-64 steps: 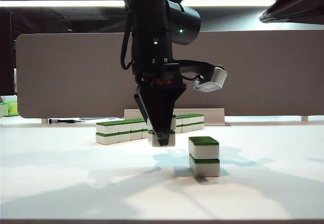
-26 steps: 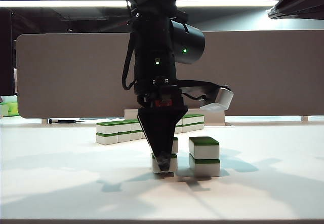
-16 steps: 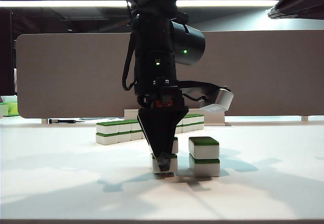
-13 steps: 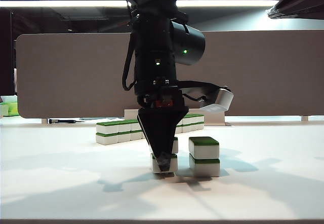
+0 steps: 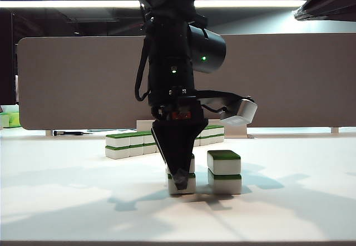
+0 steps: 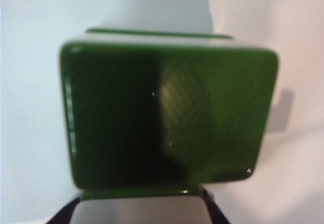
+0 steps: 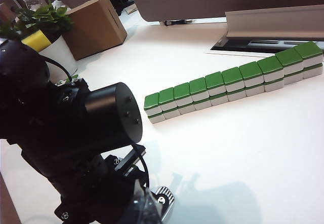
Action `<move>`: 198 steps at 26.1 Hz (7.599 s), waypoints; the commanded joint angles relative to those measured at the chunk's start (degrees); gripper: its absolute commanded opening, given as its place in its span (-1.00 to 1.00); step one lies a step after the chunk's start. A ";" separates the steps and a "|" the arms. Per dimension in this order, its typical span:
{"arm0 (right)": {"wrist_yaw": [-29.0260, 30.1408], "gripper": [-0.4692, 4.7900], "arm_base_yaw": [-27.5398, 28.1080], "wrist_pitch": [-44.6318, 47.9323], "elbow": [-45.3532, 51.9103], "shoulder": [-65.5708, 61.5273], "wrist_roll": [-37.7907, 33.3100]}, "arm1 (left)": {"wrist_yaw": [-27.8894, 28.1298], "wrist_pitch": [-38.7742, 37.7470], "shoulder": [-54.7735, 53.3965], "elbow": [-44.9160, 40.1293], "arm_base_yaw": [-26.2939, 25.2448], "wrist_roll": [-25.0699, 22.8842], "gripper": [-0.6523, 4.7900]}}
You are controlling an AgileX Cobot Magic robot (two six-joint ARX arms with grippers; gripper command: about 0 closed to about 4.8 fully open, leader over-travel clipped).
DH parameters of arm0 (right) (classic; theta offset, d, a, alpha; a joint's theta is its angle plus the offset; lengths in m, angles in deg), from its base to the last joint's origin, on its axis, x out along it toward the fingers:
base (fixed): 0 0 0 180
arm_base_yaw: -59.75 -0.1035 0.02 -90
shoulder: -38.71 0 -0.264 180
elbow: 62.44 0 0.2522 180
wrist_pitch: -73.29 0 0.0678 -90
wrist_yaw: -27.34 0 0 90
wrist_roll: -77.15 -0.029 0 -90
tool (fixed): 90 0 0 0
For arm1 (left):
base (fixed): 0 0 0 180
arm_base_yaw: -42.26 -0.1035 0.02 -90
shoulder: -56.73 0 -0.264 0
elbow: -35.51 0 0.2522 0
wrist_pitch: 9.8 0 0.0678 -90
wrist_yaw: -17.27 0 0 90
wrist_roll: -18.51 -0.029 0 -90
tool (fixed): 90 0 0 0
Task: Take a mahjong tile from the mahjong wall and then place it on the table close to you.
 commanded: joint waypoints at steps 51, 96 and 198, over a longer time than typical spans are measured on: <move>0.35 -0.83 -0.09 0.92 -0.28 0.13 0.04 | 4.15 -13.25 -0.57 12.55 0.07 2.78 0.74; 6.14 -0.83 -0.48 -30.82 -0.28 0.11 3.21 | 2.08 -16.83 25.46 17.35 -15.74 19.96 -0.78; 6.16 -0.82 -0.46 -30.53 -0.28 0.09 3.21 | 9.90 54.64 122.09 -97.77 -45.64 39.50 -0.78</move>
